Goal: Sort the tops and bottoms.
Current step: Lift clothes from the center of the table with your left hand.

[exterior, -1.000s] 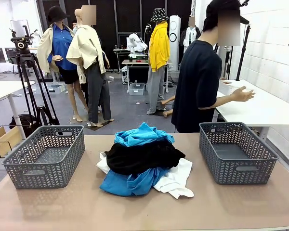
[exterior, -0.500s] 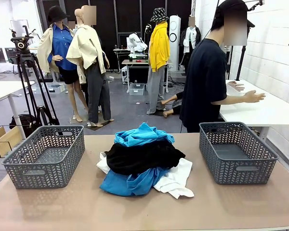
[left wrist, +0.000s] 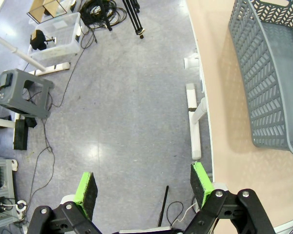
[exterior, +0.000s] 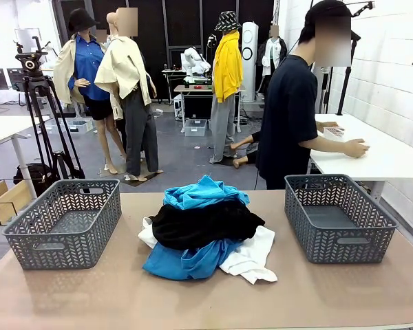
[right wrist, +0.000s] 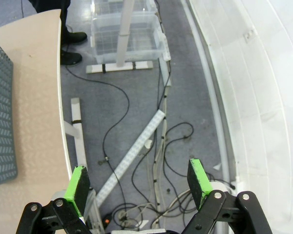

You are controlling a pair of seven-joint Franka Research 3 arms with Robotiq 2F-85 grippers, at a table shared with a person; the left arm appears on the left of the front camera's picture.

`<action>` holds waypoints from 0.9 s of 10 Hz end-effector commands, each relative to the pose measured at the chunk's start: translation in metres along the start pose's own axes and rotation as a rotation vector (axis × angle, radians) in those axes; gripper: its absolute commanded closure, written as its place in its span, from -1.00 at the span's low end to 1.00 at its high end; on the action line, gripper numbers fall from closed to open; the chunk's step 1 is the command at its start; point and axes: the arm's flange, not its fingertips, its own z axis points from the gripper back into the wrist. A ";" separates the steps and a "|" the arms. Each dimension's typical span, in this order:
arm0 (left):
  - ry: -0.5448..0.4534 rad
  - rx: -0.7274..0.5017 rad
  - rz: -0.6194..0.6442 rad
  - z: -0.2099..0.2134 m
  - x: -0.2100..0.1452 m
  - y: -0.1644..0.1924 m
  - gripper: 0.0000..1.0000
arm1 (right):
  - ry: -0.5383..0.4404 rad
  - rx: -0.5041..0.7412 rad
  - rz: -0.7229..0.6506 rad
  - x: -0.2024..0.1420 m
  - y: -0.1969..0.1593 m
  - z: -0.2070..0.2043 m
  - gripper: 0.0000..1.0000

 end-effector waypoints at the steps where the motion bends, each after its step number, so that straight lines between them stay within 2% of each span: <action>1: 0.008 0.006 -0.003 -0.001 -0.002 0.002 -1.00 | 0.003 0.002 -0.004 0.000 -0.002 -0.003 -1.00; 9: 0.008 0.006 -0.003 -0.001 -0.002 0.002 -1.00 | 0.003 0.002 -0.004 0.000 -0.002 -0.003 -1.00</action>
